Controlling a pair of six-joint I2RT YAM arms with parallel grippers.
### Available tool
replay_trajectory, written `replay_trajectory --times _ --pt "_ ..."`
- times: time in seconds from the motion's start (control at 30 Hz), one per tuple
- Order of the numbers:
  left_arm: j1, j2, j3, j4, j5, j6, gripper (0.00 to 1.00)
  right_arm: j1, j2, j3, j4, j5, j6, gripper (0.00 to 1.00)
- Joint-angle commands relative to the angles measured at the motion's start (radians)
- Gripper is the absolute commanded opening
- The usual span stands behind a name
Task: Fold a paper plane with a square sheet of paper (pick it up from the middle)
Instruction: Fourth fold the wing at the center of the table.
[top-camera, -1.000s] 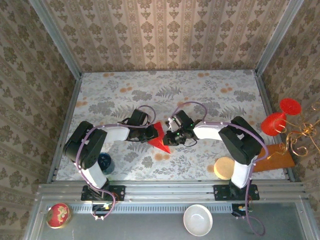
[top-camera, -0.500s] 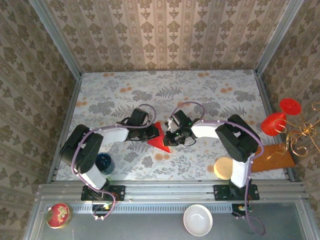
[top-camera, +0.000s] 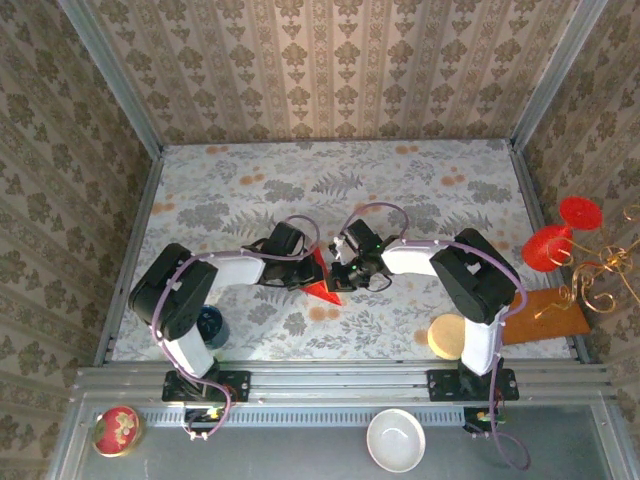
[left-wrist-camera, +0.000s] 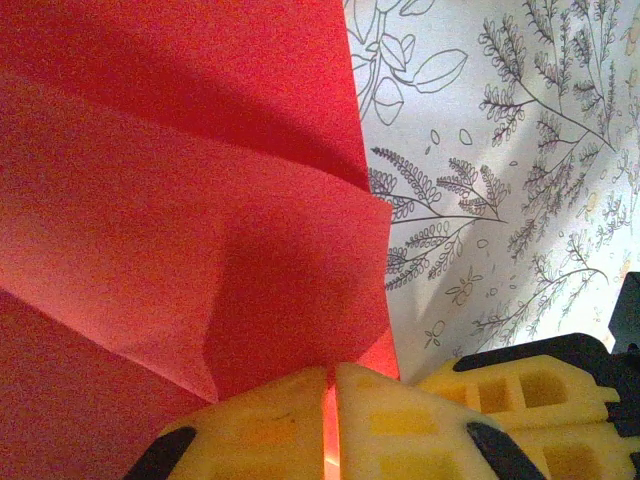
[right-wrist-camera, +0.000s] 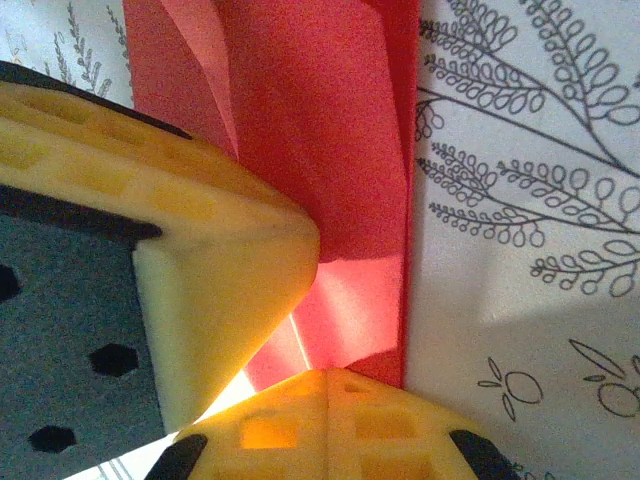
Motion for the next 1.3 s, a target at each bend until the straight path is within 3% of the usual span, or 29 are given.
replay_trajectory --times 0.0,0.27,0.83,0.97,1.1,1.27 --pt "0.025 0.011 0.000 -0.046 -0.043 -0.018 0.12 0.011 0.065 -0.012 -0.131 0.114 -0.039 0.06" --pt "0.130 0.010 0.004 -0.070 -0.054 0.042 0.12 0.017 0.095 -0.039 -0.196 0.185 -0.053 0.05" --pt "0.410 0.116 0.148 -0.123 -0.015 0.183 0.11 0.017 0.097 -0.059 -0.169 0.181 -0.033 0.03" --pt "0.391 0.039 0.172 -0.170 -0.024 0.189 0.11 0.016 0.090 -0.055 -0.164 0.179 -0.030 0.04" --pt "0.314 -0.065 0.175 -0.235 -0.068 0.193 0.11 0.017 0.076 -0.047 -0.154 0.165 -0.022 0.04" --pt "0.202 -0.120 0.082 -0.154 -0.062 0.091 0.12 0.014 0.066 -0.046 -0.140 0.143 -0.012 0.04"
